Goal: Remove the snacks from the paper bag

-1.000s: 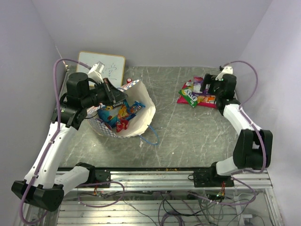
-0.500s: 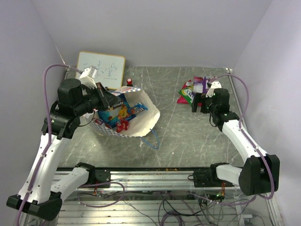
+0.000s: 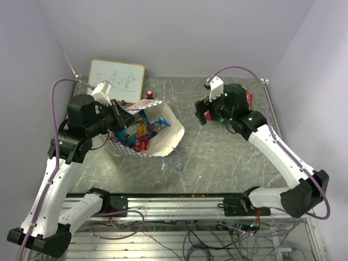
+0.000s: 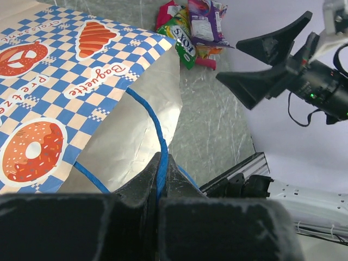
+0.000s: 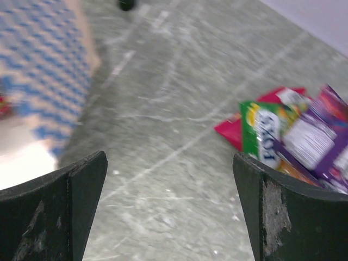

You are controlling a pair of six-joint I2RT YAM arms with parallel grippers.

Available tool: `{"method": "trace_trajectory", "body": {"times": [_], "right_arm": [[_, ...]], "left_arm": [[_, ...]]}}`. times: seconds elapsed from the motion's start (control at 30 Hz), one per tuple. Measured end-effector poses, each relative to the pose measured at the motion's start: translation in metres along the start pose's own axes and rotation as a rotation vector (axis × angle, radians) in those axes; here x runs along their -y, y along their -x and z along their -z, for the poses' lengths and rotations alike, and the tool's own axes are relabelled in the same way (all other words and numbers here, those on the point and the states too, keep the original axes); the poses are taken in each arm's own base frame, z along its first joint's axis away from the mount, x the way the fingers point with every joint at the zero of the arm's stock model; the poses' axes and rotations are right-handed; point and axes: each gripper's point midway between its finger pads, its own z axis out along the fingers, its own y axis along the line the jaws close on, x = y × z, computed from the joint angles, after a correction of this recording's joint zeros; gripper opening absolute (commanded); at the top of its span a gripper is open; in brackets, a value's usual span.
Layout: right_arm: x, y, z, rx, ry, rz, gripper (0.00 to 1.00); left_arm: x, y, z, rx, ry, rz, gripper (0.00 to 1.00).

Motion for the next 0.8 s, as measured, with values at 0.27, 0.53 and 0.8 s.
{"method": "trace_trajectory", "body": {"times": [0.27, 0.53, 0.8], "right_arm": [[-0.118, 0.029, 0.018, 0.016, 0.318, 0.15, 1.0], [-0.206, 0.037, 0.024, -0.007, 0.449, 0.299, 1.0], [-0.244, 0.045, 0.028, 0.09, 0.457, 0.339, 0.95]], "left_arm": [[-0.002, -0.004, 0.001, -0.015, 0.006, 0.003, 0.07], [0.001, -0.008, 0.001, -0.036, -0.011, 0.005, 0.07], [0.009, -0.014, -0.001, -0.08, -0.067, 0.006, 0.07]]}}
